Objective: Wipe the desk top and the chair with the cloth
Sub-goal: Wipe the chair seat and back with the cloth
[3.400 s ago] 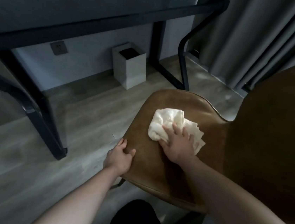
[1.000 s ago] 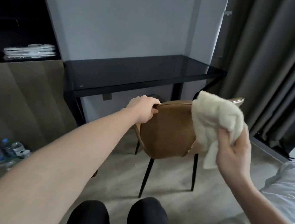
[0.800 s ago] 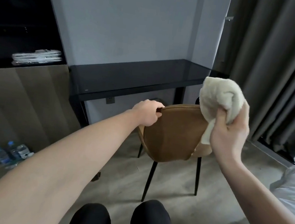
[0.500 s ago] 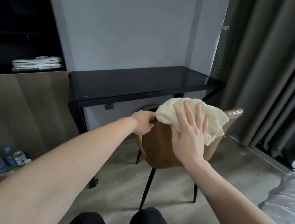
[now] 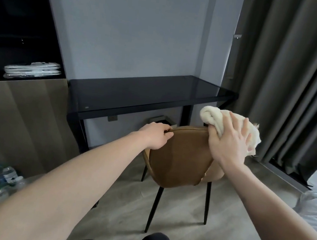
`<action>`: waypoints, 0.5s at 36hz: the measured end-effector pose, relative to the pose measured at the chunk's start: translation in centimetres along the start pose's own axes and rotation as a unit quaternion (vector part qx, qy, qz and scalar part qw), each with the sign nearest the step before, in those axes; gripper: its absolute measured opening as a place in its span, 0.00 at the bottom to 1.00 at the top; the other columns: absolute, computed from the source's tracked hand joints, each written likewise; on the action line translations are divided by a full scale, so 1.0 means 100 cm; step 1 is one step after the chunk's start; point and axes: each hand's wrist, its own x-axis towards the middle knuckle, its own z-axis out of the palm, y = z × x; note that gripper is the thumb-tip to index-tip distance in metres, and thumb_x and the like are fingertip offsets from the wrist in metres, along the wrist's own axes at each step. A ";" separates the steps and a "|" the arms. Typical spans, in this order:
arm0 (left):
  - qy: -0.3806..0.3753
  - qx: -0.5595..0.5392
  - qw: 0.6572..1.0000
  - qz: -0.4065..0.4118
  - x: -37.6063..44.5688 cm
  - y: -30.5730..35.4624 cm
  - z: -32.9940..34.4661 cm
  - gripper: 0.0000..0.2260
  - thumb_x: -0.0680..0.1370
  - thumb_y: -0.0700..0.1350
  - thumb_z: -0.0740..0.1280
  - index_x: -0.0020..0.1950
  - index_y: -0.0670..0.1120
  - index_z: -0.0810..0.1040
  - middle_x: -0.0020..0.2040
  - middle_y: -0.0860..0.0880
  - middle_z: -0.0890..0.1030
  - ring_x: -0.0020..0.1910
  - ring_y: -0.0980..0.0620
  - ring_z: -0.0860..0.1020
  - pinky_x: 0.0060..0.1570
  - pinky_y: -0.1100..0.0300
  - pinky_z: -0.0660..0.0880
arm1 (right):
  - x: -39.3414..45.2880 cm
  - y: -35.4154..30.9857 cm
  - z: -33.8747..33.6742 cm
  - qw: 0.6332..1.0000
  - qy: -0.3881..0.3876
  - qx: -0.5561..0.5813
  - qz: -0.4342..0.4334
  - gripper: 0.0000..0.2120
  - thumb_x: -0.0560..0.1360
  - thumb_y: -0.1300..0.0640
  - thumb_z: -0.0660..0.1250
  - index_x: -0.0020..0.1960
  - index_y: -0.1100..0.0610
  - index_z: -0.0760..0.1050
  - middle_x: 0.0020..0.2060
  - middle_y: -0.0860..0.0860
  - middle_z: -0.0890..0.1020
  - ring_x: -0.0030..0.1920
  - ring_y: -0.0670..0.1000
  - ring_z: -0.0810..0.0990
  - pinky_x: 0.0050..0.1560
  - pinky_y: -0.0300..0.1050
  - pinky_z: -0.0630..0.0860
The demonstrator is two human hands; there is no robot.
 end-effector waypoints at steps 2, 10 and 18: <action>-0.024 -0.015 1.000 0.001 0.004 0.002 -0.002 0.22 0.85 0.58 0.53 0.78 0.55 0.66 0.72 0.48 0.75 0.67 0.43 0.75 0.64 0.51 0.72 | -0.012 -0.009 0.004 1.000 -0.016 -0.018 -0.018 0.24 0.79 0.41 0.56 0.74 0.37 0.59 0.78 0.41 0.60 0.81 0.58 0.45 0.76 0.68 0.46; -0.020 -0.151 0.986 0.061 0.003 0.007 0.016 0.17 0.86 0.54 0.55 0.74 0.58 0.67 0.67 0.53 0.77 0.64 0.49 0.76 0.64 0.54 0.72 | -0.023 0.003 0.009 0.990 -0.041 -0.031 -0.133 0.26 0.82 0.36 0.54 0.78 0.38 0.58 0.80 0.42 0.56 0.81 0.58 0.43 0.77 0.69 0.43; 0.008 -0.133 0.989 0.059 0.014 0.005 0.020 0.13 0.86 0.54 0.56 0.70 0.59 0.71 0.61 0.53 0.80 0.57 0.49 0.78 0.58 0.50 0.75 | 0.020 0.064 0.001 0.989 0.060 0.054 -0.124 0.22 0.83 0.47 0.54 0.75 0.50 0.67 0.74 0.49 0.68 0.77 0.57 0.61 0.78 0.59 0.53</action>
